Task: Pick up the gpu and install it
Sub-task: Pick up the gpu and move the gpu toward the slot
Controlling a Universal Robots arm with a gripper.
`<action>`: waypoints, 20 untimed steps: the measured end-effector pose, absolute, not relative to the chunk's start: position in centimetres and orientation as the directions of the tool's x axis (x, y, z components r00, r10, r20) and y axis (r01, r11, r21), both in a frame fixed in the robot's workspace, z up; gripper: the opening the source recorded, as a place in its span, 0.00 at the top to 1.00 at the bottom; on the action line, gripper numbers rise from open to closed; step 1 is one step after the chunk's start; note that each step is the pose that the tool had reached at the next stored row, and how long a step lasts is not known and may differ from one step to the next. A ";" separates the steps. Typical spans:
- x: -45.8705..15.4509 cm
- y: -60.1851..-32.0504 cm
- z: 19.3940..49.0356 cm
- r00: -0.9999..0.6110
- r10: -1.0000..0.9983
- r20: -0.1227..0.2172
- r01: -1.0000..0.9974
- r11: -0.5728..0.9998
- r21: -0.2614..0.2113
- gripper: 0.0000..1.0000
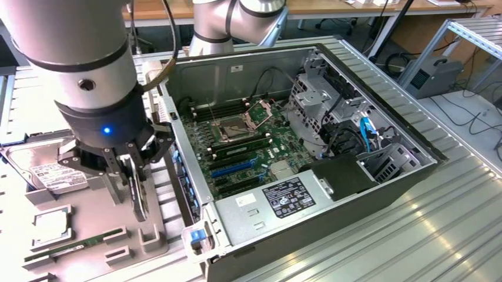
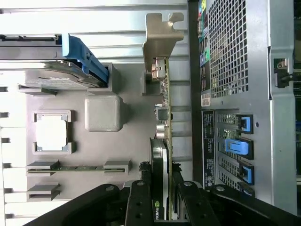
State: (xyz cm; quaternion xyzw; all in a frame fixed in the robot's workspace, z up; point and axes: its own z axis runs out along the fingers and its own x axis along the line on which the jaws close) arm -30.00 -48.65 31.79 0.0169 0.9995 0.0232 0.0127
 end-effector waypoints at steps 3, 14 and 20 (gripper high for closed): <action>-30.0 -48.6 33.8 -0.999 0.034 -0.025 0.033 0.998 0.048 0.73; -30.0 -48.7 39.9 -0.999 0.035 -0.025 0.033 0.998 0.050 0.73; -30.0 -48.7 44.3 -0.999 0.034 -0.024 0.033 0.998 0.052 0.73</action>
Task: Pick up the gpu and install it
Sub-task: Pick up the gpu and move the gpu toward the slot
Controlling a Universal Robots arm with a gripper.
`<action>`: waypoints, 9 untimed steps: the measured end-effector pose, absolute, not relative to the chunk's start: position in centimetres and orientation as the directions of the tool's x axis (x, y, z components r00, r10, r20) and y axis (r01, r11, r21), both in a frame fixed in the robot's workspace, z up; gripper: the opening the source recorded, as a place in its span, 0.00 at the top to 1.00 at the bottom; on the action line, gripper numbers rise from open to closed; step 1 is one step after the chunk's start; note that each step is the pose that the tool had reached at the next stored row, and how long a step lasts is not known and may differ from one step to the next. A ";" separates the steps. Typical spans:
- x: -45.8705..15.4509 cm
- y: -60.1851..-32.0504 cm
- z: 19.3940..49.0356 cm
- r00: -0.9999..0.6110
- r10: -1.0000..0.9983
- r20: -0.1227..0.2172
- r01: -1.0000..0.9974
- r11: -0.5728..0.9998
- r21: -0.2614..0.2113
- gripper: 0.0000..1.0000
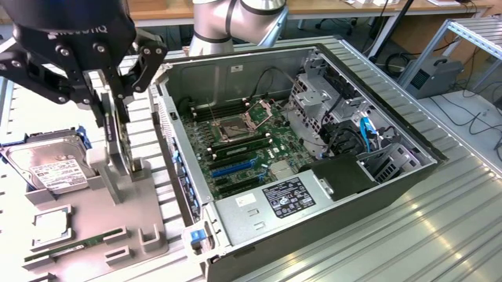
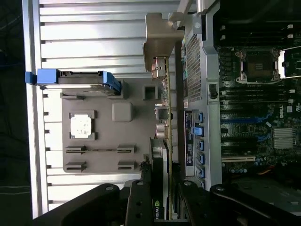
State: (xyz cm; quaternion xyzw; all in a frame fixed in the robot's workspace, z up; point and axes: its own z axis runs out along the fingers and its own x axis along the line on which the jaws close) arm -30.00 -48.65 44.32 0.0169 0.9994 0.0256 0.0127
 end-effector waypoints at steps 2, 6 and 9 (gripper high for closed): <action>-30.0 -48.7 45.4 -0.999 0.034 -0.024 0.033 0.998 0.052 0.73; -30.0 -48.7 45.8 -0.999 0.035 -0.024 0.033 0.998 0.052 0.73; -29.4 -48.7 45.8 -0.999 0.035 -0.024 0.033 0.998 0.052 0.73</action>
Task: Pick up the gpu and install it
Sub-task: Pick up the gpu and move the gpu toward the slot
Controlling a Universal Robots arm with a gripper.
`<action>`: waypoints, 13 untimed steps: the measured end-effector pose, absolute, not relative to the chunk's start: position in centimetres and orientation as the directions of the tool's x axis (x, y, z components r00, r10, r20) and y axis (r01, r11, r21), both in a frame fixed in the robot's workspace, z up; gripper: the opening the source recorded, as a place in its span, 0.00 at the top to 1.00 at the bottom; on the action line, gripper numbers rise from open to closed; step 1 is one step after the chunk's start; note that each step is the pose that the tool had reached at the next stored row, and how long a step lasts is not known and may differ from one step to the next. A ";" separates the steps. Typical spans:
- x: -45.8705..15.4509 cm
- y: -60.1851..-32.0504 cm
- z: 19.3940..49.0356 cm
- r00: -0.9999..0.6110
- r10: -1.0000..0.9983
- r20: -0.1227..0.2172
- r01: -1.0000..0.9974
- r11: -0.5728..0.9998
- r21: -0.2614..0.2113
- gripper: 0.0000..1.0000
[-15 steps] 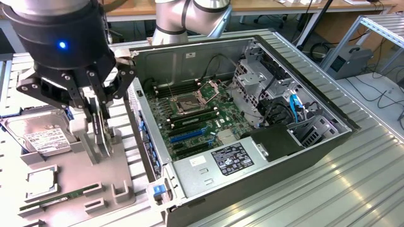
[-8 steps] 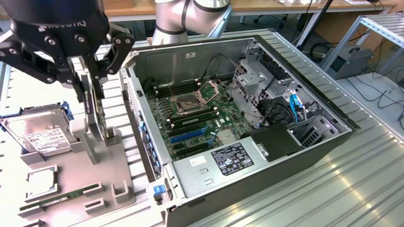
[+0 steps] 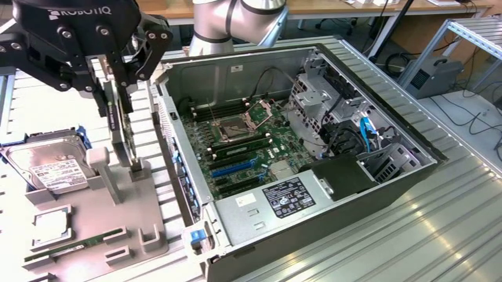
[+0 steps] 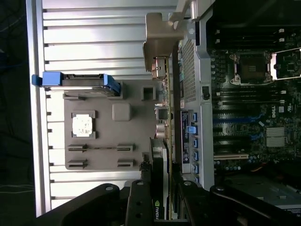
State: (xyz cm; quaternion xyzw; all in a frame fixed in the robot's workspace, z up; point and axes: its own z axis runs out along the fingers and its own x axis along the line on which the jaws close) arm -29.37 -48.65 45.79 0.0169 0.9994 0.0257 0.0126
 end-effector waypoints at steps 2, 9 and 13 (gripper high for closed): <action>-28.6 -48.7 45.8 -0.999 0.034 -0.024 0.033 0.998 0.052 0.73; -26.0 -48.6 45.8 -0.999 0.034 -0.024 0.033 0.998 0.052 0.73; -25.2 -48.6 45.8 -0.999 0.035 -0.024 0.033 0.998 0.052 0.73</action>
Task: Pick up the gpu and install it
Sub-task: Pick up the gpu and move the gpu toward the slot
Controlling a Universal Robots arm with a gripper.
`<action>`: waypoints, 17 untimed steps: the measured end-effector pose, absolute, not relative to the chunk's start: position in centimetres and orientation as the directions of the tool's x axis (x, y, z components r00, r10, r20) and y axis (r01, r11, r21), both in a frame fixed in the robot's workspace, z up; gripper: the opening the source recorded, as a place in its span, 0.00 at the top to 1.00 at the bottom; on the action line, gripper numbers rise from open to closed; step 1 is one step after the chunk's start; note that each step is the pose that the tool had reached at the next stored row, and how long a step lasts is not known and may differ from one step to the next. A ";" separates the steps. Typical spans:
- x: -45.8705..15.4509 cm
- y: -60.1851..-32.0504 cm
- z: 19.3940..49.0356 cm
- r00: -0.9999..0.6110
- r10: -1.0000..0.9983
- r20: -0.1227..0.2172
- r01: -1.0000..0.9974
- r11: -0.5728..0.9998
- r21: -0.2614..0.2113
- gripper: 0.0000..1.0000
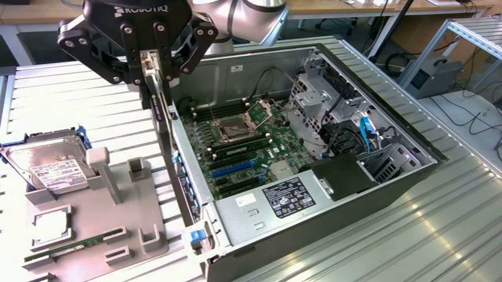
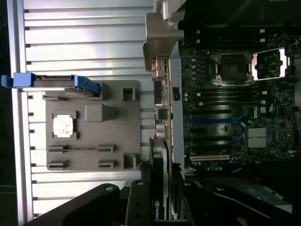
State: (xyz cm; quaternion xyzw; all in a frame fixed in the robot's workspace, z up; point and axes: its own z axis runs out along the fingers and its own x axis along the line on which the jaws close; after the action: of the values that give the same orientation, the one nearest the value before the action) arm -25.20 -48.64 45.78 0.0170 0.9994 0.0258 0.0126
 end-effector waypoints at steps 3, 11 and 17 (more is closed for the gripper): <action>-24.7 -48.6 45.8 -0.999 0.035 -0.024 0.033 0.998 0.052 0.73; -22.0 -48.6 45.8 -0.999 0.034 -0.024 0.033 0.998 0.052 0.73; -17.3 -48.6 45.8 -0.999 0.035 -0.024 0.033 0.998 0.052 0.73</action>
State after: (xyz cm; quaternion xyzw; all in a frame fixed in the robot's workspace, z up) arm -17.28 -48.61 45.78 0.0170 0.9994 0.0258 0.0127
